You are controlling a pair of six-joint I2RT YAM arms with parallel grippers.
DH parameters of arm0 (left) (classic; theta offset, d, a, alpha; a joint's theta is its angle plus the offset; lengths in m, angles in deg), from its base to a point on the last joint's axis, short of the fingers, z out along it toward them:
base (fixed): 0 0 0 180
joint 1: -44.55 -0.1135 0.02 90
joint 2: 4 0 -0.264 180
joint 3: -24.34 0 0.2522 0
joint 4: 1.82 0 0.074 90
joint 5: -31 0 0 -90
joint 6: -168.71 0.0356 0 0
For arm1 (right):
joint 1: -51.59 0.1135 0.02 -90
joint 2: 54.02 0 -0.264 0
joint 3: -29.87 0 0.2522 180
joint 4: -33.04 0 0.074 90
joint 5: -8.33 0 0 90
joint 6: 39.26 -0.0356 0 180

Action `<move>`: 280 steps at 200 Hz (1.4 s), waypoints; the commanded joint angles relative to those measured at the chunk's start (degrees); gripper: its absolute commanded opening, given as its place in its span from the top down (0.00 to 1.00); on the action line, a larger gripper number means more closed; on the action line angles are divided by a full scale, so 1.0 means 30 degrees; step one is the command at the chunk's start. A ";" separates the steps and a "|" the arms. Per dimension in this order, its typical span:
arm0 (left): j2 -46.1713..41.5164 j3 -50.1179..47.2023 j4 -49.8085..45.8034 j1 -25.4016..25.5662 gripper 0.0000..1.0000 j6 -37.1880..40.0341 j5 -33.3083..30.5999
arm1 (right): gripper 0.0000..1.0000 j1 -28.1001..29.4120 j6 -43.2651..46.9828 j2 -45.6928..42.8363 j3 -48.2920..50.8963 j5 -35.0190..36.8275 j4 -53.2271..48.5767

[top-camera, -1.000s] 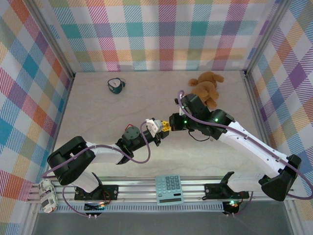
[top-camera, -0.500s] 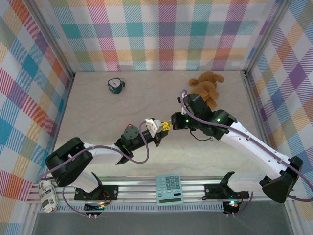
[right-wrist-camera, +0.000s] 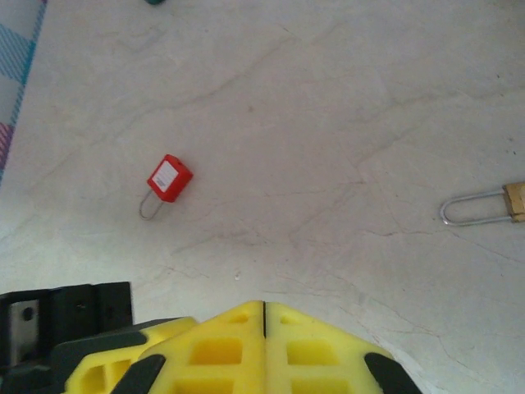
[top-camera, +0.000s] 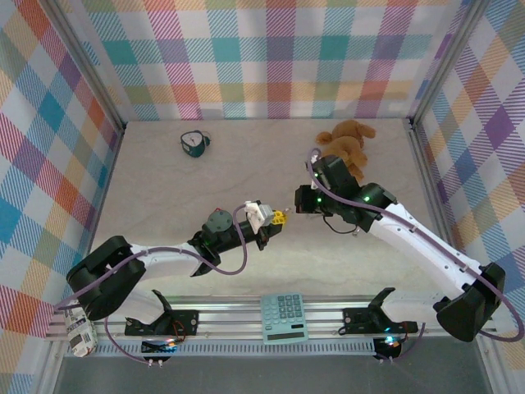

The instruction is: Unlock with the key

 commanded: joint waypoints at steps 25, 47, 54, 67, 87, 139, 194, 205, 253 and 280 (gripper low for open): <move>-0.0967 0.1338 -0.3524 -0.1376 1.00 -0.0317 0.2285 | 0.94 -0.0711 0.1228 -0.0631 0.1036 -0.0940 0.1142; -0.1599 0.2076 -0.6144 -0.2272 1.00 -0.0950 0.2905 | 0.87 -0.1996 0.2827 -0.2102 0.3258 -0.1953 0.3738; -0.1752 0.2470 -0.7552 -0.2473 1.00 -0.0879 0.3193 | 0.78 -0.2279 0.3318 -0.2745 0.4396 -0.2263 0.5480; -0.1945 0.3397 -1.0273 -0.2666 1.00 -0.0466 0.3671 | 0.49 -0.2450 0.4712 -0.3652 0.6556 -0.3063 0.8445; -0.1715 0.4943 -1.4533 -0.3000 1.00 0.0197 0.5116 | 0.39 -0.2540 0.6461 -0.4120 0.7908 -0.3799 0.9924; 0.1023 0.7151 -1.6405 -0.5194 1.00 -0.2295 1.2573 | 0.37 -0.4399 0.7175 -0.4814 1.0389 -1.2968 1.5564; 0.1355 0.7547 -1.5640 -0.5245 1.00 -0.3166 1.4087 | 0.44 -0.4571 0.7549 -0.1872 0.8467 -1.6416 1.4600; 0.1377 0.7552 -1.5643 -0.5243 1.00 -0.3244 1.4193 | 0.44 -0.4573 0.7558 -0.1644 0.8387 -1.6346 1.4569; 0.1832 0.7435 -1.5198 -0.5229 1.00 -0.3623 1.5007 | 0.49 -0.4545 0.7112 -0.0984 0.8258 -1.6362 1.5169; 0.1962 0.7469 -1.4848 -0.5241 1.00 -0.3840 1.5065 | 0.52 -0.4483 0.6884 -0.0426 0.8139 -1.6749 1.5515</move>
